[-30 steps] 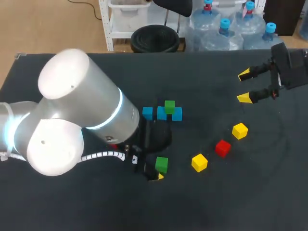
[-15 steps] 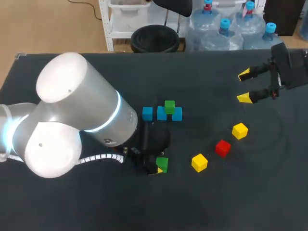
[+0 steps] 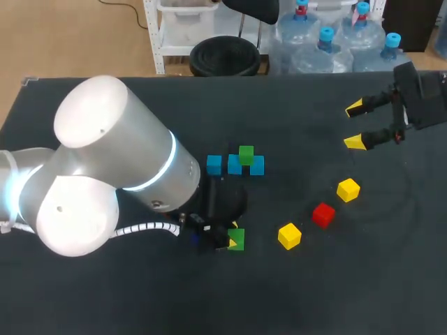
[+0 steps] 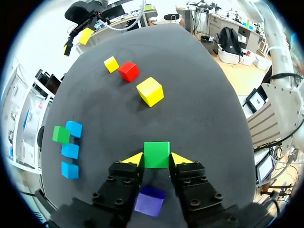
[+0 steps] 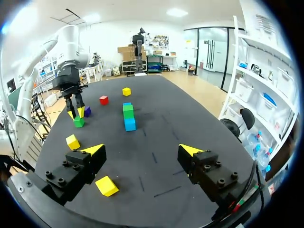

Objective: Place the blue cubes, place green cubes on the blue cubes, place the yellow cubes on the green cubes, then place the red cubes on the yellow cubes, and place purple cube on the red cubes.

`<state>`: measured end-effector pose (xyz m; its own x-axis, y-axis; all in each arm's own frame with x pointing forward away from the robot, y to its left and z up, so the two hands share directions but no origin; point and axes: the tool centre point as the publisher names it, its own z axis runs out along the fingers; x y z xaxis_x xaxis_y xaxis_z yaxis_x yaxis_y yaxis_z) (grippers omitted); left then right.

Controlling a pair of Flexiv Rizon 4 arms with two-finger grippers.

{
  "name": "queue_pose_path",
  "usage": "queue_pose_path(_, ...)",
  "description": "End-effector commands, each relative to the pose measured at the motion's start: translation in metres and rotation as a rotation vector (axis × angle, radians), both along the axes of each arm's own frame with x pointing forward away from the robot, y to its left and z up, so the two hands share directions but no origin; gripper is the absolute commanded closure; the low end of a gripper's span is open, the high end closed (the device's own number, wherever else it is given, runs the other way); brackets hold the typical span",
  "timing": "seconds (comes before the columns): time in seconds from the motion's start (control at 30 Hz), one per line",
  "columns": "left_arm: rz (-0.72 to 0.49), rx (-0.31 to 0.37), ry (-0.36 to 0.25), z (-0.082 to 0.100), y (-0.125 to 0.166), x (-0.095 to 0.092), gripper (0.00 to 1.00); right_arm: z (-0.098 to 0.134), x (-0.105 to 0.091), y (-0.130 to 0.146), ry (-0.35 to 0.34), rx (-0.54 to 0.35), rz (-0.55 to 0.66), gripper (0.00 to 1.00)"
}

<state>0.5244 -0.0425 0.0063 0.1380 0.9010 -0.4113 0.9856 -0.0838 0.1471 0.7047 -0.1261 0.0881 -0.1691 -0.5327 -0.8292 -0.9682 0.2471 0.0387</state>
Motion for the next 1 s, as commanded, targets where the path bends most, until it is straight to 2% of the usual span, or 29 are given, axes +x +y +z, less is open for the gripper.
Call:
queue_pose_path(0.03, 0.003, 0.006, 0.0, 0.006, 0.001, 0.003, 1.0, -0.001, 0.0, 0.0, -0.001, 0.001, 0.0, 0.0)
queue_pose_path(0.27, 0.019, -0.013, -0.017, 0.031, 0.009, 0.018, 1.0, -0.001, 0.0, 0.0, -0.001, 0.001, 0.0, 0.0)
queue_pose_path(0.57, 0.026, -0.022, -0.065, 0.07, 0.029, 0.052, 1.0, -0.001, 0.0, 0.0, -0.001, 0.001, 0.0, 0.0)
queue_pose_path(0.77, 0.017, -0.013, -0.087, 0.082, 0.044, 0.082, 1.0, -0.001, 0.0, 0.0, -0.001, 0.001, 0.0, 0.0)
queue_pose_path(1.0, 0.001, -0.018, -0.087, 0.084, 0.054, 0.111, 1.0, -0.001, 0.0, 0.0, -0.001, 0.001, 0.0, 0.0)
